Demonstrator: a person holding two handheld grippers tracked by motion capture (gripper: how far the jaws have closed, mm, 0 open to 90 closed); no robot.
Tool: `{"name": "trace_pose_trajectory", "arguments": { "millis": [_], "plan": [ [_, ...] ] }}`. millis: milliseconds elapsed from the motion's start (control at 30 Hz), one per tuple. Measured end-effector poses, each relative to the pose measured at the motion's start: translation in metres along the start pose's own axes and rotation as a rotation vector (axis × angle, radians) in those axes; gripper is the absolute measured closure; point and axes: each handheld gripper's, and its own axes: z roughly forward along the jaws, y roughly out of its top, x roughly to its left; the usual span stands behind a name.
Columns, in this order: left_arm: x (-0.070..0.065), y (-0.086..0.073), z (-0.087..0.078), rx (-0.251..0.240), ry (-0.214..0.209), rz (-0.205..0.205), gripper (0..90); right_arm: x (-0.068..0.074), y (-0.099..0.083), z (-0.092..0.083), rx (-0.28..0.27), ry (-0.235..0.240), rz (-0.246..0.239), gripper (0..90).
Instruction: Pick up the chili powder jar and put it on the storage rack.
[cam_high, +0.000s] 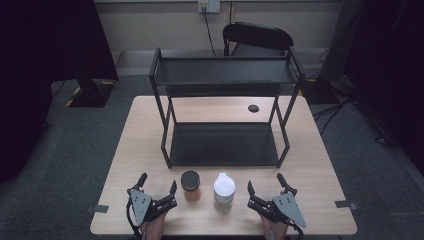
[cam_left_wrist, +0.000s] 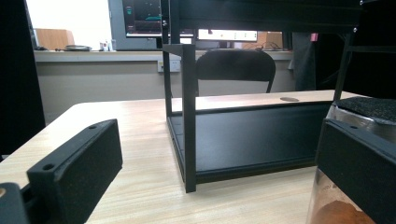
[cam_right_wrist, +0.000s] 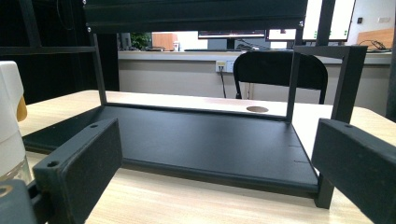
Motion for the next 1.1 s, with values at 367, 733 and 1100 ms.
{"name": "trace_pose_trajectory", "arguments": {
  "millis": [367, 733, 1100],
  "plan": [
    [0.000, 0.000, 0.000, 0.000, 0.001, 0.001, 0.0, 0.001, 0.000, 0.000, 0.000, -0.004, 0.000, 0.7],
    [0.005, 0.000, 0.000, -0.004, -0.012, -0.028, 0.0, 0.001, 0.000, 0.000, 0.000, -0.007, 0.000, 0.7],
    [0.009, 0.013, -0.001, -0.008, -0.042, -0.035, 0.0, 0.001, 0.000, -0.001, -0.001, -0.006, 0.000, 0.7]
  ]
}}
